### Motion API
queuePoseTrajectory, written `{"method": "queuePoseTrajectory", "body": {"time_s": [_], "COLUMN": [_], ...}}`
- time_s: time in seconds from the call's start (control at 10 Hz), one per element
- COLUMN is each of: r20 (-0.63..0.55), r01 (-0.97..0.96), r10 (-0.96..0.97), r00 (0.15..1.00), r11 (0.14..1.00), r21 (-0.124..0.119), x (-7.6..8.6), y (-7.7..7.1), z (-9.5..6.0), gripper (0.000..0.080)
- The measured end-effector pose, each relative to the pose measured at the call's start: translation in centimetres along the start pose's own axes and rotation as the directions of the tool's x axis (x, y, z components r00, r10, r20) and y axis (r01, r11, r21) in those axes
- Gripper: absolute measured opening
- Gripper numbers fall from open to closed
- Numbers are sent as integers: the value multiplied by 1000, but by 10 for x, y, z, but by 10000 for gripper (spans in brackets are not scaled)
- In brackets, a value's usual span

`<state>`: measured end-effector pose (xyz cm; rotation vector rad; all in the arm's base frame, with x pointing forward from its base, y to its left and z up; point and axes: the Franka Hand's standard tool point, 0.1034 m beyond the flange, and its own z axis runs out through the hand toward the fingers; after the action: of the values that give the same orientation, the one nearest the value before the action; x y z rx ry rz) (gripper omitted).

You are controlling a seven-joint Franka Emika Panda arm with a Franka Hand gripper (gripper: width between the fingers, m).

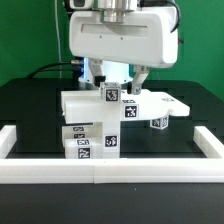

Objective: Assemble chair

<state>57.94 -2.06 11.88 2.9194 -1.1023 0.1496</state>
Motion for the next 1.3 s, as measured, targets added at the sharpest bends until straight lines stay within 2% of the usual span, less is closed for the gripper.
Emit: {"method": "queuePoseTrajectory", "body": {"time_s": [0.4,0.7,1.0,1.2,1.3], "r20": [-1,1,3,2,1], "r01": [266,515,554,554,547], "r10": [-266,-515,-554,-554,-547], "r00": [964,857,833,833,837], "r11": [964,857,833,833,837], "r21": [-3,-10,-11,-11,-11], "x": [0,1,2,3,3], "y": [1,2,5,5,5], "z": [0,0,1,1,0], "gripper": [649,649,649,384,384]}}
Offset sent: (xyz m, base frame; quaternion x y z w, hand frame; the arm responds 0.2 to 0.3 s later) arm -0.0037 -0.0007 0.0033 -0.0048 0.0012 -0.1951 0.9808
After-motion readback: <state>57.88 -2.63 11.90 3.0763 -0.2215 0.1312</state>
